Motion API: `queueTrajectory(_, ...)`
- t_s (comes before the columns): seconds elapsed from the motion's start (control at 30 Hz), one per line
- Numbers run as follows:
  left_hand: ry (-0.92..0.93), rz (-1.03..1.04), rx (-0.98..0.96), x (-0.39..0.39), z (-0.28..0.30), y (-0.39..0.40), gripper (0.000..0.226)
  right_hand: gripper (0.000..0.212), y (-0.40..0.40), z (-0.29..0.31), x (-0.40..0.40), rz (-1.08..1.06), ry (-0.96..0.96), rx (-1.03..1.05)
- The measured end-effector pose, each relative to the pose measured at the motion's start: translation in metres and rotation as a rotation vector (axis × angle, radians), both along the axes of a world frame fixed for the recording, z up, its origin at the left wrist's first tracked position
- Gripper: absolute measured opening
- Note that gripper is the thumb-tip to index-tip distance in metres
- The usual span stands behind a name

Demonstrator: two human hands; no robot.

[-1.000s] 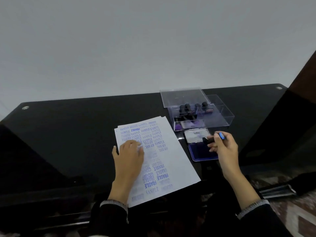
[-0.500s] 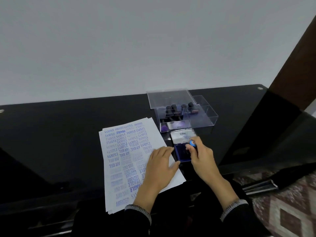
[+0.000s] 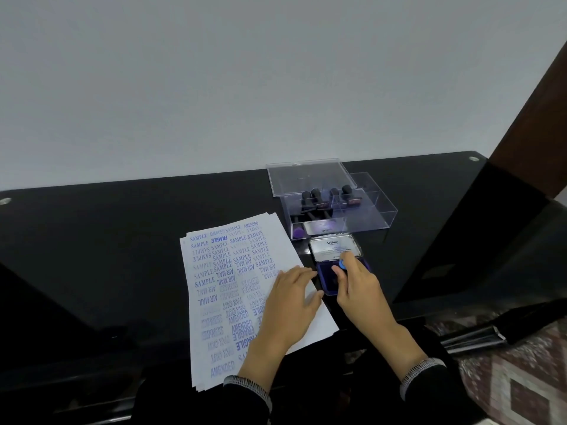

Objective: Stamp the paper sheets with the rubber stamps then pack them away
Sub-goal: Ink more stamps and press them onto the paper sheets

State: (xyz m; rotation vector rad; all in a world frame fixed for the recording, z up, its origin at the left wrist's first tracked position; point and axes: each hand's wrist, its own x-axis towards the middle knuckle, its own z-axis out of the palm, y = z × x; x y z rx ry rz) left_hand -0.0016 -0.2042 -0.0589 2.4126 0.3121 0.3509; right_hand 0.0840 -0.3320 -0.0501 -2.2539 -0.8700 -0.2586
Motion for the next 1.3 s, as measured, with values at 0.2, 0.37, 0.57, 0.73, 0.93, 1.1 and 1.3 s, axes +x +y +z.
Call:
queueTrajectory(0.2, -0.028, 0.150, -0.119, -0.006, 0.015, 0.032, 0.034, 0.006, 0.005, 0.001, 0.000, -0.058, 0.012, 0.003)
queueTrajectory(0.37, -0.003, 0.288, -0.142, -0.022, 0.018, 0.068, 0.033, 0.007, 0.006, -0.002, -0.003, -0.068, -0.051, -0.055)
queueTrajectory(0.57, -0.025, 0.423, -0.177, -0.042, 0.011, 0.101, 0.033, 0.003, 0.006, -0.004, -0.003, -0.080, 0.019, 0.048)
queueTrajectory(0.73, -0.037, 0.481, -0.139, -0.055, 0.004, 0.115, 0.033, 0.004, 0.007, -0.009, -0.004, -0.069, -0.076, -0.004)
queueTrajectory(0.93, -0.017, 0.557, 0.006, -0.064, -0.001, 0.127, 0.036, 0.004, 0.007, -0.008, -0.004, -0.078, -0.037, 0.054)
queueTrajectory(1.1, 0.092, 0.570, 0.092, -0.069, -0.005, 0.133, 0.049, 0.005, 0.008, -0.011, -0.003, -0.088, -0.074, 0.002)
queueTrajectory(1.3, 0.106, 0.564, 0.149, -0.071, -0.011, 0.131, 0.053, 0.006, 0.008, -0.010, -0.004, -0.090, -0.013, 0.055)
